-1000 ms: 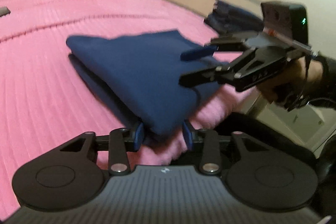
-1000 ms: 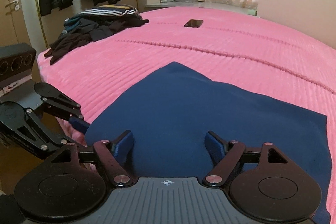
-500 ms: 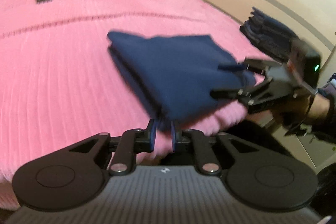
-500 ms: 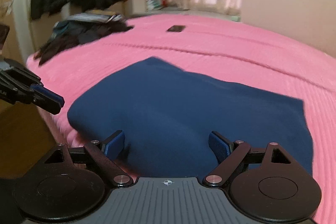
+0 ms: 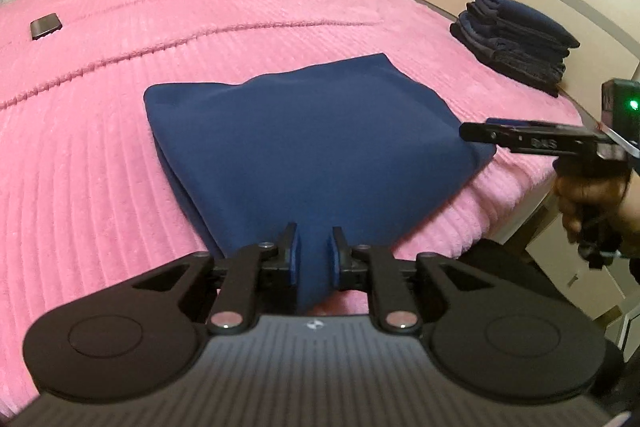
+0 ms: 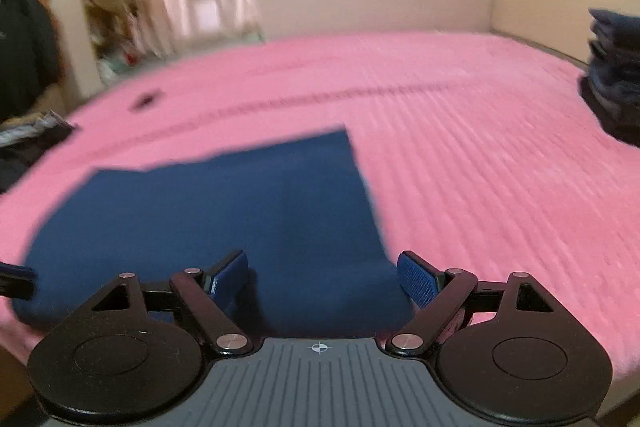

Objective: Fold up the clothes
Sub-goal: 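Press the folded navy garment flat with the right gripper beside the left gripper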

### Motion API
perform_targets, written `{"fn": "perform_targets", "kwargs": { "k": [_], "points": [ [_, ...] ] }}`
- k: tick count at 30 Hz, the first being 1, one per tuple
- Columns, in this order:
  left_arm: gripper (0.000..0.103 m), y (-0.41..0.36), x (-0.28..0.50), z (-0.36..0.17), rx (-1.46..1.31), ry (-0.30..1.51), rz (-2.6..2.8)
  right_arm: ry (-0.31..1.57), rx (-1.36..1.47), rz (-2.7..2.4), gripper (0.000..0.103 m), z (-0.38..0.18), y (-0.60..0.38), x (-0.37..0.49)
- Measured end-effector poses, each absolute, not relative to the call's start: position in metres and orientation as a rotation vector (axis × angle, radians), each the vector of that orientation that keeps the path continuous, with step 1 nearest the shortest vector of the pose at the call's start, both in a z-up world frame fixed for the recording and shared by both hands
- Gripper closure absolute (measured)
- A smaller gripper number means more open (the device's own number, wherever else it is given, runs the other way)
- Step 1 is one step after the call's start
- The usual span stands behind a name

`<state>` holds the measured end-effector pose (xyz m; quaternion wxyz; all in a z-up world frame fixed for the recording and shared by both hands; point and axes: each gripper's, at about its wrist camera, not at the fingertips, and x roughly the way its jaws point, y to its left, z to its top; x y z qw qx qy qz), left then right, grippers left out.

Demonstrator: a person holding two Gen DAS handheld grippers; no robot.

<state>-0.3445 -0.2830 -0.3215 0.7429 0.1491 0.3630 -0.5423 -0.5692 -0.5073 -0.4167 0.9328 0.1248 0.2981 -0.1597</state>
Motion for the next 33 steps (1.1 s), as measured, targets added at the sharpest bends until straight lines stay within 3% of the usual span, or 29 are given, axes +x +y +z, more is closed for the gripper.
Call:
{"fn": "perform_targets", "kwargs": {
  "k": [7,12,33],
  "points": [
    [0.09,-0.288,-0.351,-0.306,0.405,0.787,-1.155,0.467,0.161,-0.216,0.018,-0.388,-0.471,-0.571],
    [0.09,-0.301,-0.352,-0.303,0.4,0.781,-1.146,0.587,0.102,-0.105,0.018,-0.414,-0.436,-0.538],
    [0.089,-0.306,-0.359,-0.316,0.485,0.744,-1.135,0.555,0.117,-0.158,0.018,-0.399,-0.469,-0.574]
  ]
}}
